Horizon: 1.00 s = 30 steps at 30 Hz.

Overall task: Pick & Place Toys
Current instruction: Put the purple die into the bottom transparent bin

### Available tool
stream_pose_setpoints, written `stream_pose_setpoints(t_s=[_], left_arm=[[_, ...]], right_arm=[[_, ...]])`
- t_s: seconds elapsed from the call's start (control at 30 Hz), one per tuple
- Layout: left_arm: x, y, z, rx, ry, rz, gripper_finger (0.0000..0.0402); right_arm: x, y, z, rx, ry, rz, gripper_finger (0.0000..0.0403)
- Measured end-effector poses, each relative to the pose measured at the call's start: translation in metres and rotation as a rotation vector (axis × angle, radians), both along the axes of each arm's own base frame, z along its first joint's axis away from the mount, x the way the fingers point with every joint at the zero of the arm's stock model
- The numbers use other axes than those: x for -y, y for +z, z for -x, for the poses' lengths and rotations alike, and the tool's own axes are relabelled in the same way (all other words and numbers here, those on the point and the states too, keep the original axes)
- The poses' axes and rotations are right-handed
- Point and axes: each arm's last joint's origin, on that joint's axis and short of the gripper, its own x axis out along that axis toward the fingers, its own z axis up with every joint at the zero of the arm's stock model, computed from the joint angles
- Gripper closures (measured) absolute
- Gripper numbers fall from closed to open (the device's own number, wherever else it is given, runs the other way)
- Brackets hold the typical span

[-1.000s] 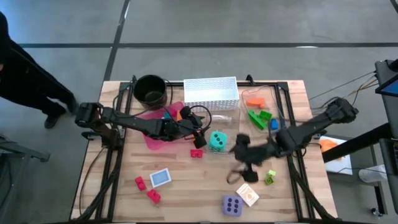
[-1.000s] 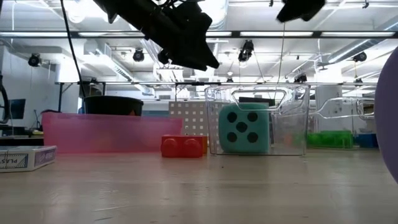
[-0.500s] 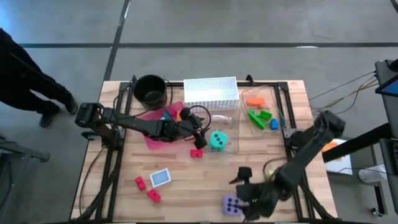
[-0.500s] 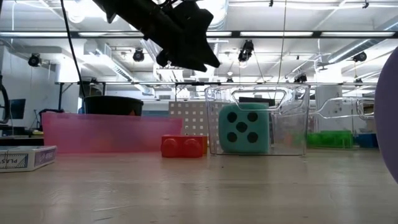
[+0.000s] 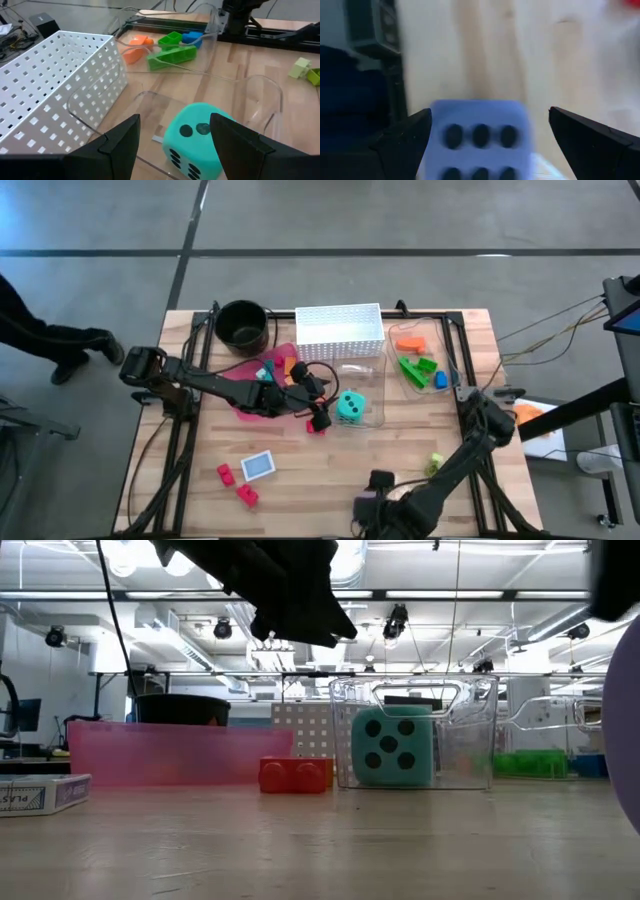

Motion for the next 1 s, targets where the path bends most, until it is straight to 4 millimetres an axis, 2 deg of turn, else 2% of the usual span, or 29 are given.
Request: stream_pose_setpoints(t_s=[0.2, 0.43, 0.67, 0.8, 1.0], left_arm=[[0.008, -0.003, 0.002, 0.015, 0.002, 0.042, 0.0159], [0.015, -0.004, 0.004, 0.012, -0.012, 0.055, 0.0159], [0.023, -0.004, 0.005, 0.023, -0.020, 0.080, 0.0159], [0.029, -0.004, 0.006, 0.029, -0.030, 0.096, 0.0159], [0.038, -0.004, 0.008, 0.032, -0.053, 0.100, 0.0159]], right_arm=[[-0.023, -0.002, -0.007, -0.049, 0.022, -0.025, 0.0005], [-0.024, 0.005, -0.006, -0.076, -0.028, 0.092, 0.0005], [-0.023, 0.014, 0.000, -0.050, -0.100, 0.062, 0.0005], [-0.022, 0.003, 0.003, -0.065, -0.194, 0.042, 0.0005], [-0.020, -0.012, 0.006, -0.095, -0.219, 0.050, 0.0005]])
